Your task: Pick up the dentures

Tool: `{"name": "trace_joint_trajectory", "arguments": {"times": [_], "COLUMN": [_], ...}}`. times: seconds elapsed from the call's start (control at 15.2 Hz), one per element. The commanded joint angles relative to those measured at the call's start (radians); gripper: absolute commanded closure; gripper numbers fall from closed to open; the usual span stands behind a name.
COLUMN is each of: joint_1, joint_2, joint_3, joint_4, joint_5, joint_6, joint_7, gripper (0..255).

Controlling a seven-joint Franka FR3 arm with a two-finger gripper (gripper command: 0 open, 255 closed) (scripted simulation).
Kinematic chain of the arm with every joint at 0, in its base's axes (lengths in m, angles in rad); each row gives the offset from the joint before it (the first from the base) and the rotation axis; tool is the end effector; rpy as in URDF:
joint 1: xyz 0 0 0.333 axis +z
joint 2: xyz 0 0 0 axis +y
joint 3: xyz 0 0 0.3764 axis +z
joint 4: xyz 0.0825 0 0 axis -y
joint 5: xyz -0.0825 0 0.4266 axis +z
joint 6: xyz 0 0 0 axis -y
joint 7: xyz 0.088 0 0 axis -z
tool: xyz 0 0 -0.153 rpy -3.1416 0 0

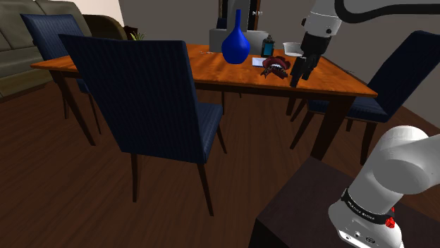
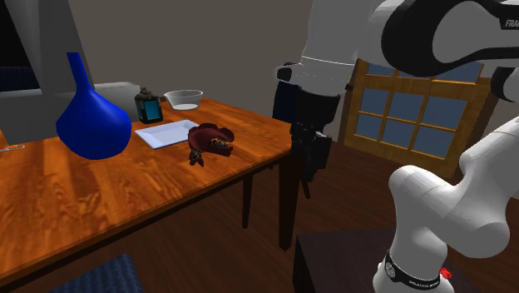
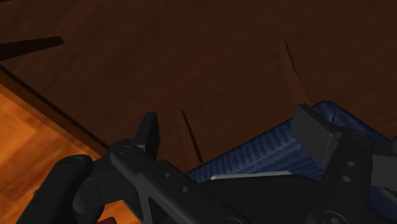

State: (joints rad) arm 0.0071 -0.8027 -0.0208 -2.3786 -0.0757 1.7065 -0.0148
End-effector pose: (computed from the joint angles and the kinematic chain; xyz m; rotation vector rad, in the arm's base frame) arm 0.3207 -0.0168 0.5941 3.0730 0.0181 0.1997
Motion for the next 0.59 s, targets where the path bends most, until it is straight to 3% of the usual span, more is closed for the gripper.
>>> {"name": "trace_joint_trajectory", "arguments": {"times": [0.0,0.53], "joint_1": [0.000,-0.047], "joint_2": [0.000,0.174], "joint_3": [0.000,-0.117], "joint_4": [0.000,0.103], "joint_5": [0.000,-0.077], "joint_6": [0.000,0.154], "joint_7": [0.000,-0.109], "gripper": [0,0]}}
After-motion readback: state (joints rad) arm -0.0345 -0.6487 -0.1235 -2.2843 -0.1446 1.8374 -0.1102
